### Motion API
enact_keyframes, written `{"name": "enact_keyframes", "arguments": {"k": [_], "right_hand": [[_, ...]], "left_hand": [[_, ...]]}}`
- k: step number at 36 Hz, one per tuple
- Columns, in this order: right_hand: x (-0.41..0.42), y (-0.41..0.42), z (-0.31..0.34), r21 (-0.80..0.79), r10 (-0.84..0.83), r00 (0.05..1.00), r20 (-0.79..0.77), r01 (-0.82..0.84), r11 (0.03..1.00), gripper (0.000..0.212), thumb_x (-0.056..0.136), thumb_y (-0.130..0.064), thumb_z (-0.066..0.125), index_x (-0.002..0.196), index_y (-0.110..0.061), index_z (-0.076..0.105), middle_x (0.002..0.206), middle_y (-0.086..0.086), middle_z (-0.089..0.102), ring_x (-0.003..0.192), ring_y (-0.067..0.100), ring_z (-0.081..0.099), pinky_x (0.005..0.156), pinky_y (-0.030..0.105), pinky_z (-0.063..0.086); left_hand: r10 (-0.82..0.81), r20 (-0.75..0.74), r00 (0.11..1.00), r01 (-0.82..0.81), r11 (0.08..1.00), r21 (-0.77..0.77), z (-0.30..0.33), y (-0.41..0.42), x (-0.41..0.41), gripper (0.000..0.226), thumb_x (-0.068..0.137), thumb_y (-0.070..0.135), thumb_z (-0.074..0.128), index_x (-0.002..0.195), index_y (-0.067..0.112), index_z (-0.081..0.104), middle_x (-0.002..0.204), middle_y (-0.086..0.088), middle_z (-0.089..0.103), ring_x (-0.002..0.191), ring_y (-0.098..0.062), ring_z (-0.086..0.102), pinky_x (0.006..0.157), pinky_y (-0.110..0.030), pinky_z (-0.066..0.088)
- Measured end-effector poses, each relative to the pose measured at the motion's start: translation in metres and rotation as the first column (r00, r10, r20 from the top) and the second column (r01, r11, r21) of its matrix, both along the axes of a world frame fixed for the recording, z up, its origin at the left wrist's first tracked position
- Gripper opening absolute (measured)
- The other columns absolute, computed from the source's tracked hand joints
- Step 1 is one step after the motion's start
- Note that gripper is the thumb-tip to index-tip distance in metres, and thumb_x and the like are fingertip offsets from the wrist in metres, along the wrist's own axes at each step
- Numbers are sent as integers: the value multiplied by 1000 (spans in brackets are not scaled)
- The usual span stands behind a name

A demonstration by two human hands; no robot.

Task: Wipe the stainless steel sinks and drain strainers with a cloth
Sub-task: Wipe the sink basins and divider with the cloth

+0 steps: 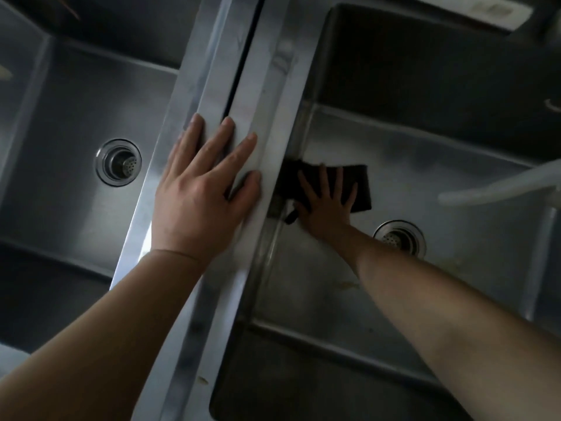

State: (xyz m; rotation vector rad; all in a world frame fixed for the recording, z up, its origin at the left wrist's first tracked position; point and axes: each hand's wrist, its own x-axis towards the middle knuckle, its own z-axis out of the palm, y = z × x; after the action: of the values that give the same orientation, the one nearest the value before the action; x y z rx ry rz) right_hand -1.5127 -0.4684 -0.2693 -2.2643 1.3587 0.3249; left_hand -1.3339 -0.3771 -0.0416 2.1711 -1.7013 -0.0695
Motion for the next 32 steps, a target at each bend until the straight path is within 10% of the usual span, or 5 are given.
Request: {"name": "enact_keyframes", "arguments": {"k": [6,12,17,24,32], "right_hand": [[-47,101,1,-42,326,945,-1,-326,944,63,100,-60,30,154,-49,-1,167,3,-9,149,39,-20,112,70,-10],[-78,142,17,-12,754,656,-35,-754,656,60,102,-55,31,154,-49,2,166,6,-10,147,44,-20,110,75,-10],[-90,147,38,-40,861,504,70,-861,507,56,90,-42,64,143,-40,47,161,10,30,147,48,12,107,79,15],[-183,131,32,84,883,460,-86,-880,467,60,101,-54,37,150,-57,2,163,-6,-19,146,34,-29,114,64,-19],[-273,137,43,259,819,527,-226,-778,572,62,100,-61,18,136,-62,-32,152,-8,-43,131,32,-51,104,64,-29]], "left_hand": [[8,-13,1000,-8,999,42,5,4,-1,42,99,43,53,136,25,59,146,-3,52,143,-34,36,109,-51,41],[99,-41,994,-95,991,93,18,39,-36,41,98,25,43,134,15,61,148,-6,50,145,-35,31,117,-49,25],[58,-162,985,-23,977,210,17,152,-136,47,88,30,57,134,24,60,157,-6,36,150,-31,19,120,-54,17],[186,-86,979,-128,882,454,7,208,-173,70,83,51,55,148,33,41,166,-7,3,153,-32,-3,121,-54,4],[133,66,989,-142,705,695,15,194,-180,59,90,63,28,141,39,47,163,-5,24,152,-28,5,117,-60,-13]]}}
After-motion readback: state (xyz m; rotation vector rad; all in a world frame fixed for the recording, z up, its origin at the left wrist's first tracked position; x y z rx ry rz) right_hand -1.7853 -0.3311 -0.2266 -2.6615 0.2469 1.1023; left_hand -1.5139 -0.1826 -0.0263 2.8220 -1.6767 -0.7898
